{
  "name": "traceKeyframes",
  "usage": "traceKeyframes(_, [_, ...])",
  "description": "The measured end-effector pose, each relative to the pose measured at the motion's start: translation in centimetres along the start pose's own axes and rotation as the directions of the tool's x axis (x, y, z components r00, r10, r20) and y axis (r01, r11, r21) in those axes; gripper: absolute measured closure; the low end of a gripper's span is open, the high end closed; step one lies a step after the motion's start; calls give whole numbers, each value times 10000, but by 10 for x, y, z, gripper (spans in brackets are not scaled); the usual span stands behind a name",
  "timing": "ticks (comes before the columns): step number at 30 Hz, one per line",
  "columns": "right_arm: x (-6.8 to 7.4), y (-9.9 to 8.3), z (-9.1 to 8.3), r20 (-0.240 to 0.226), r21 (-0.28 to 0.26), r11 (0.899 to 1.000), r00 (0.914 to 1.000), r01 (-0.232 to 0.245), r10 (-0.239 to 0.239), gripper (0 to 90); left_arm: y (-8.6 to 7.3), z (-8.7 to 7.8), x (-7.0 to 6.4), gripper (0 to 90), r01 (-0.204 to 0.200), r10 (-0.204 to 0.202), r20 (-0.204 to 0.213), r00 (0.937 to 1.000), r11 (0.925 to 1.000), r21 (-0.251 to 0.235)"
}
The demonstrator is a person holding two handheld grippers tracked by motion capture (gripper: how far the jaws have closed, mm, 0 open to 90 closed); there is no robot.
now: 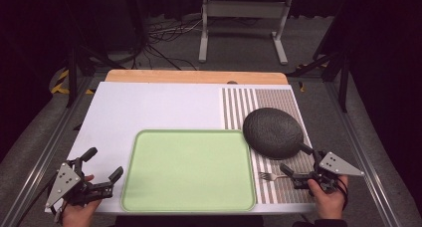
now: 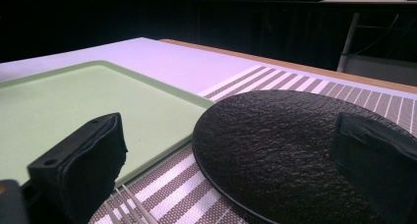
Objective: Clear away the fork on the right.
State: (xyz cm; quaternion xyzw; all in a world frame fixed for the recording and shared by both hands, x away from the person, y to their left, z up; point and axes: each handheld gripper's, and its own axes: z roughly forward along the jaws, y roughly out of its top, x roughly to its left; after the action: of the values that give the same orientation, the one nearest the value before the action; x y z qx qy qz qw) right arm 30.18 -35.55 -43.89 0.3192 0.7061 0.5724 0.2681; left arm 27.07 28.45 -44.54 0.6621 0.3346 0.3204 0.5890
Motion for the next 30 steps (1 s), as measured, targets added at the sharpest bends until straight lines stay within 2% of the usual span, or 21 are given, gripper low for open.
traceKeyframes(12, [0,1,0,-45,-54,10000,10000,-56,56,1,0,1,0,0,35,-35,17,10000,10000,26])
traceKeyframes(16, [-1,5,4,-10,-232,9989,9992,-402,401,2,0,1,-1,0,26,-26,-8,10000,10000,26])
traceKeyframes(18, [-1,7,7,-165,-298,9983,9986,-504,499,3,0,0,0,0,27,-27,2,10000,10000,42])
traceKeyframes(25, [-1,17,15,-301,-118,9992,9988,-378,375,2,0,1,0,0,23,-23,-3,10000,10000,51])
traceKeyframes(29, [-1,26,18,-357,237,9993,9989,-279,288,2,0,0,0,0,29,-29,-3,10000,10000,61])
traceKeyframes(30, [-1,28,18,-401,487,9986,9989,-207,227,3,0,0,0,0,36,-36,-1,10000,10000,65])
